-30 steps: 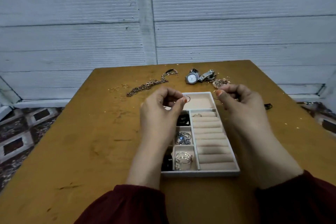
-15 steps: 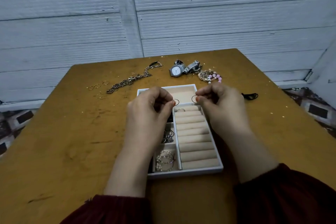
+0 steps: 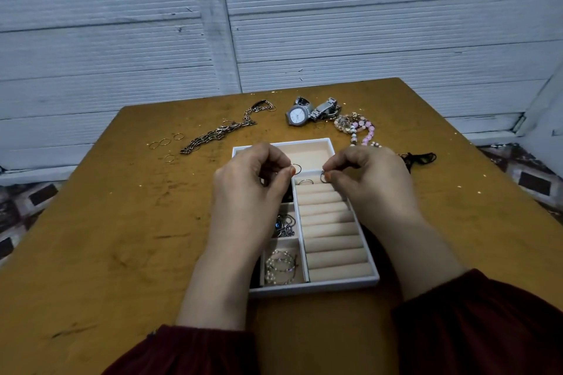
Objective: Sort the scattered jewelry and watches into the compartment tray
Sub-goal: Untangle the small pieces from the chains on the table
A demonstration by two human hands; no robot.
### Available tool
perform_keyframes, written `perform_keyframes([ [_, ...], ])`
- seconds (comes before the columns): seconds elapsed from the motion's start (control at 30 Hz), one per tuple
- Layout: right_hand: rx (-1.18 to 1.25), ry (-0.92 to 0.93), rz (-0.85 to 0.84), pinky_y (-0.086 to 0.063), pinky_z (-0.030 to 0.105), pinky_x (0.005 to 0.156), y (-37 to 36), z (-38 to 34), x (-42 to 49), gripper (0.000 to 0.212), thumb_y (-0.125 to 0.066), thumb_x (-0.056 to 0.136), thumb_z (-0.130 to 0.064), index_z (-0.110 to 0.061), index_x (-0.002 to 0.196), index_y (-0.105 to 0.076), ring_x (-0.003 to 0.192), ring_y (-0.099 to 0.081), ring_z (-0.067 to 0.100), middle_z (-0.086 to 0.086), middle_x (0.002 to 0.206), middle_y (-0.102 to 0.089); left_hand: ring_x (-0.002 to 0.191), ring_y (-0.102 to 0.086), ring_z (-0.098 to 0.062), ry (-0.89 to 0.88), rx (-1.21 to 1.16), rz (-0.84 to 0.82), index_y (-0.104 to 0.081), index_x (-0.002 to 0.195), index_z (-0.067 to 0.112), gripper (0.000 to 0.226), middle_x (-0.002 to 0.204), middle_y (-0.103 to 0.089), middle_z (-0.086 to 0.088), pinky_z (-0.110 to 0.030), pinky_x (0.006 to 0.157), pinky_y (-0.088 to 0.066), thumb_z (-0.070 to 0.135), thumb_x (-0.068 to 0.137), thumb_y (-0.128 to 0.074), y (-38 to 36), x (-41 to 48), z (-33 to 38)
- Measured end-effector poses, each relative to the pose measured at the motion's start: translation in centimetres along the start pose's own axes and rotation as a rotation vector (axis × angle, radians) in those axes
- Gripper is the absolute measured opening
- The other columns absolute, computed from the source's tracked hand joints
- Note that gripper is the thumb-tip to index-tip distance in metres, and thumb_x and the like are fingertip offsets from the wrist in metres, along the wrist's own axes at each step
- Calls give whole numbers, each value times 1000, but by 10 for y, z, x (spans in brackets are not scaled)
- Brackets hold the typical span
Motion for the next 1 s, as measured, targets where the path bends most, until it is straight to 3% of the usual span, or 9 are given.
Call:
perform_keyframes([
  [0.17, -87, 23, -15, -42, 39, 87, 3, 0, 0, 9, -72, 79, -26, -35, 76, -69, 101, -49, 21, -9, 85, -60, 71, -61, -2, 10, -5, -2, -67, 77, 24, 10, 74, -66, 12, -33, 66, -56, 17, 80, -74, 0, 0, -1],
  [0.33, -143, -6, -57, -37, 34, 86, 3, 0, 1, 7, -70, 80, -29, -36, 80, -70, 103, -43, 20, -16, 79, -47, 71, -62, -3, 6, -17, 2, -67, 78, 23, 10, 74, -66, 11, -35, 66, -56, 16, 80, -74, 0, 0, -1],
  [0.43, -112, -13, -64, -41, 37, 88, 5, -2, 0, 10, -69, 78, -26, -36, 76, -69, 104, -48, 24, -13, 80, -50, 69, -61, -4, -1, -20, 6, -67, 78, 22, 10, 73, -66, 11, -37, 66, -56, 16, 80, -74, -1, 0, -2],
  [0.63, 78, -111, -46, -53, 44, 79, 2, 1, 1, 10, -62, 67, -38, -31, 66, -69, 86, -64, 28, -3, 79, -67, 67, -61, -5, -8, -30, 7, -67, 77, 21, 10, 71, -65, 11, -37, 64, -55, 16, 79, -74, -1, 1, -3],
  [0.77, 165, -141, -40, -57, 38, 73, 4, 6, 4, 6, -68, 76, -19, -20, 72, -70, 67, -68, 16, -2, 65, -70, 67, -62, -6, -11, -38, 9, -67, 77, 20, 10, 71, -66, 10, -38, 65, -55, 15, 79, -74, 0, 1, -3],
  [1.0, 250, -185, -49, -58, 37, 72, 4, 8, 3, 5, -74, 77, -21, -18, 76, -71, 63, -69, 12, -1, 65, -71, 67, -61, -4, -12, -35, 8, -67, 77, 20, 9, 72, -66, 11, -38, 65, -55, 14, 79, -74, 0, 1, -3],
])
Point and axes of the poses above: each hand's wrist, its own x-axis towards the middle knuckle, its own y-axis out of the back of the hand, z = x × y, the point moved 2 cm from there along x, towards the middle knuckle
